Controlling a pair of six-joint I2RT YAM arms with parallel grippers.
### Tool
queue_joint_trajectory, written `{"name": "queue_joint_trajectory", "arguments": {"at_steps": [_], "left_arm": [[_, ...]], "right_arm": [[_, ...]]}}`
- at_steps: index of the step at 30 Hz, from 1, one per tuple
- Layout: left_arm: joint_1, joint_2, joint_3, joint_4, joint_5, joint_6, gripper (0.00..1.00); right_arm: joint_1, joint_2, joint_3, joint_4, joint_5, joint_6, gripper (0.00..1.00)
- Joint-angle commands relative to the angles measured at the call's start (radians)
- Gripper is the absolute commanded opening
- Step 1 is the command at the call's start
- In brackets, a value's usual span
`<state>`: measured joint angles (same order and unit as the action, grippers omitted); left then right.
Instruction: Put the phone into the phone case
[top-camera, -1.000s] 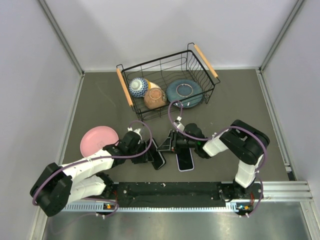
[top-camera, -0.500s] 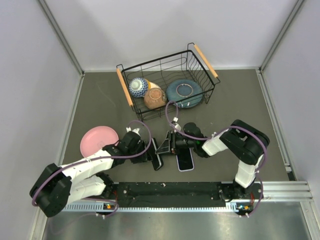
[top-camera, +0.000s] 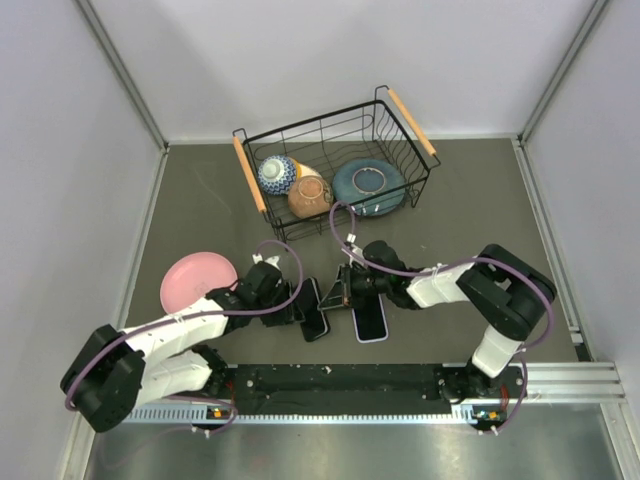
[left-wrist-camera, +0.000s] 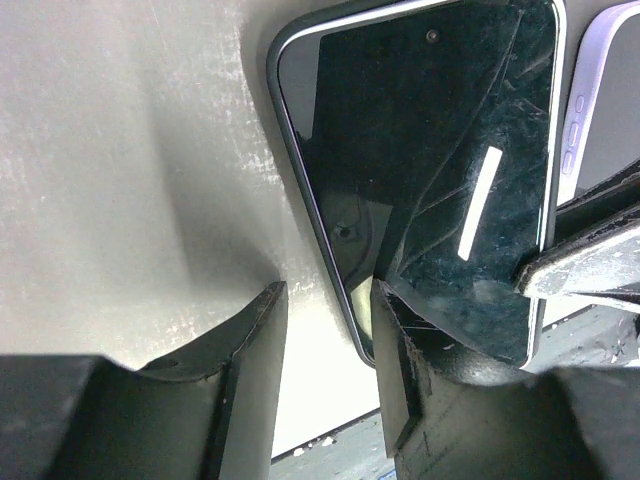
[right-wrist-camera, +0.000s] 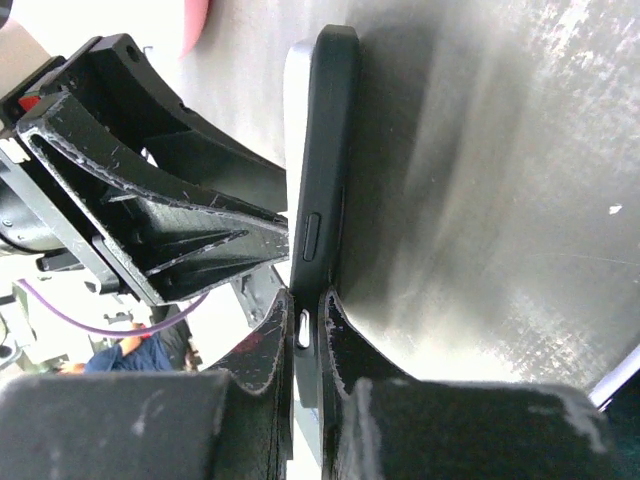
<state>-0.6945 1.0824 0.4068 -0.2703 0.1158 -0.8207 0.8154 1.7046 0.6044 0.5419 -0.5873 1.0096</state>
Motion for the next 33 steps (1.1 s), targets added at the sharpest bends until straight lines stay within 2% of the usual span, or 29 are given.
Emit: {"name": "queue_joint_trajectory", "arguments": {"at_steps": [1,2,4,8,9,10,12,13,16,18,22,28,33], "left_arm": [[-0.002,0.017,0.029,0.034,0.004,-0.009,0.44],[-0.002,0.019,0.029,0.036,0.004,-0.009,0.44],[0.0,0.019,0.027,0.039,0.005,-0.011,0.44],[0.0,0.019,0.032,0.039,0.008,-0.006,0.44],[0.0,0.017,0.033,0.039,0.01,-0.005,0.44],[0.0,0.014,0.036,0.037,0.012,-0.005,0.44],[0.0,0.008,0.041,0.036,0.021,-0.003,0.44],[0.0,-0.013,0.041,0.037,0.027,-0.003,0.44],[-0.002,-0.103,0.033,0.04,0.045,-0.008,0.5],[0.0,-0.156,0.035,0.026,0.044,-0.006,0.59],[0.001,-0.301,0.038,0.045,0.065,-0.014,0.66],[0.006,-0.409,0.007,0.155,0.151,-0.057,0.68],[0.006,-0.455,-0.005,0.221,0.185,-0.04,0.66]], "right_arm": [[0.047,-0.053,0.089,-0.112,0.024,-0.092,0.06],[0.05,-0.054,0.089,-0.112,0.026,-0.097,0.17],[0.053,-0.054,0.09,-0.109,0.026,-0.097,0.24],[0.053,-0.049,0.092,-0.115,0.033,-0.094,0.26],[0.054,-0.051,0.092,-0.122,0.043,-0.095,0.25],[0.053,-0.051,0.093,-0.147,0.052,-0.098,0.21],[0.053,-0.075,0.078,-0.18,0.116,-0.106,0.1],[0.053,-0.095,0.058,-0.146,0.138,-0.108,0.0],[0.03,-0.203,0.012,-0.14,0.184,-0.114,0.0],[0.002,-0.272,0.011,-0.18,0.17,-0.138,0.0],[-0.022,-0.391,-0.031,-0.159,0.152,-0.166,0.0],[-0.022,-0.56,-0.126,0.013,0.08,-0.183,0.0],[-0.022,-0.596,-0.213,0.242,0.003,-0.105,0.0]]}}
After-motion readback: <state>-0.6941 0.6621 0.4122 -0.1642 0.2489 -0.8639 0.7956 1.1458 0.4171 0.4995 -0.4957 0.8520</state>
